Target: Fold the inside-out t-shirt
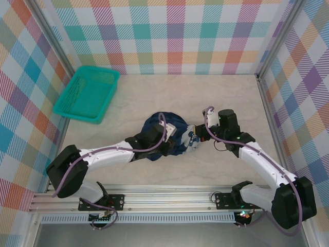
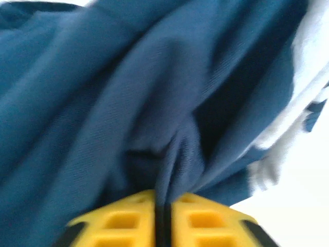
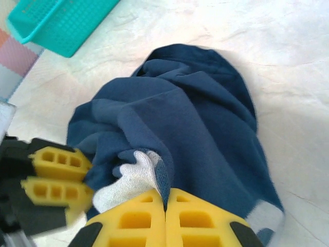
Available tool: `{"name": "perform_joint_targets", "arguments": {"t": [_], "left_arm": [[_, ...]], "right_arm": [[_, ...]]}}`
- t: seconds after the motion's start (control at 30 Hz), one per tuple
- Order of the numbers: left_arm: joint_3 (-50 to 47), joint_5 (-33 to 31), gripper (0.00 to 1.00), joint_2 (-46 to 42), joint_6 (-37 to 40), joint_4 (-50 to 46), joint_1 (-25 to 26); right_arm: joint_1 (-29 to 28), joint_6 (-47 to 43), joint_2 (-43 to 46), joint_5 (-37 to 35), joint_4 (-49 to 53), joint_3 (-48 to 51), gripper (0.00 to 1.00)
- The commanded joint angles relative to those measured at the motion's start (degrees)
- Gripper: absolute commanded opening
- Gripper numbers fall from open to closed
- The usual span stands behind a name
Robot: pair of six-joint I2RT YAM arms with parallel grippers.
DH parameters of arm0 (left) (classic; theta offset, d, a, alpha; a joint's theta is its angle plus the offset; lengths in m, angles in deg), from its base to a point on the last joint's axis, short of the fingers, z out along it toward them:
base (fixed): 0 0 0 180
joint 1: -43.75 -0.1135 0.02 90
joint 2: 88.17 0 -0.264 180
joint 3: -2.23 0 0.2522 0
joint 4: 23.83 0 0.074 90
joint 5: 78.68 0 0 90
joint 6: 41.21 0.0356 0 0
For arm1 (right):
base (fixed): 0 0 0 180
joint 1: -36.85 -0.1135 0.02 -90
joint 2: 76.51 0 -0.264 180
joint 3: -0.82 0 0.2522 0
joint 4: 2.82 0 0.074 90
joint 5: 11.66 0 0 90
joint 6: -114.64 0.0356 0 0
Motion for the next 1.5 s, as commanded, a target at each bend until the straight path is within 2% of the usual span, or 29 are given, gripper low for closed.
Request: {"name": "perform_joint_targets", "arguments": {"t": [0.0, 0.07, 0.17, 0.27, 0.33, 0.43, 0.53, 0.6, 0.67, 0.77, 0.87, 1.03, 1.17, 1.2, 1.3, 1.37, 1.47], "left_arm": [[-3.64, 2.08, 0.0, -11.79, -0.95, 2.73, -7.22], [-6.26, 6.56, 0.0, -16.96, -4.14, 5.61, -10.68], [-8.24, 13.83, 0.0, -21.59, -7.89, 8.85, -14.38], [-9.57, 16.97, 0.0, -25.0, -9.59, 9.3, -17.39], [-10.92, 23.04, 0.0, -26.3, -11.32, 12.3, -20.18], [-12.45, 29.48, 0.0, -26.75, -13.7, 17.49, -21.8], [-12.7, 31.47, 0.0, -27.03, -13.79, 19.41, -22.19], [-12.64, 31.03, 0.0, -27.85, -13.21, 19.67, -22.83], [-12.72, 30.77, 0.0, -29.0, -13.3, 20.17, -23.84], [-12.21, 30.6, 0.0, -30.25, -13.76, 20.95, -24.4], [-10.76, 31.36, 0.0, -30.01, -13.2, 19.09, -24.41], [-9.46, 31.81, 0.0, -30.33, -13.49, 17.61, -24.45], [-8.19, 32.1, 0.0, -30.93, -13.51, 16.15, -24.42], [-7.84, 31.82, 0.0, -31.16, -13.25, 15.5, -24.49], [-6.86, 28.84, 0.0, -31.93, -12.4, 12.68, -24.47], [-5.82, 24.53, 0.0, -32.39, -12.65, 9.93, -24.59], [-3.77, 17.75, 0.0, -33.21, -15.71, 5.78, -25.51]], "right_arm": [[-0.22, -2.0, 2.93, -3.33, 4.44, -1.22, 0.0], [-0.32, -2.83, 4.72, -1.36, 2.43, 0.21, 0.0], [-0.4, -1.79, 6.21, -2.58, 0.18, 1.91, 0.0], [-1.15, -1.81, 5.83, -5.32, 0.97, 2.83, 0.0], [-3.0, -2.33, 4.32, -10.01, 3.05, 2.58, 0.0], [-8.11, -1.98, -1.81, -22.05, 10.3, -1.05, 0.12], [-16.01, -4.83, -7.97, -33.05, 16.07, -5.48, 0.22], [-19.11, -6.86, -9.7, -37.81, 16.53, -6.7, 0.26], [-19.35, -8.22, -8.06, -35.86, 13.15, -5.81, 0.31], [-19.36, -12.28, -2.77, -23.24, 3.48, -2.7, 0.46], [-19.37, -13.03, 0.73, -14.81, -4.93, -1.02, 0.6], [-19.43, -13.17, -4.85, -6.58, -9.47, -4.75, 0.66], [-19.99, -10.96, -12.18, -2.64, -12.12, -7.27, 0.61], [-20.06, -10.89, -13.28, -2.76, -12.17, -7.63, 0.56], [-20.08, -10.86, -12.35, -5.26, -12.17, -7.43, 0.21], [-19.86, -11.25, -9.59, -7.96, -10.13, -7.23, 0.1], [-17.91, -10.88, -3.45, -9.21, -7.86, -5.97, 0.06]]}}
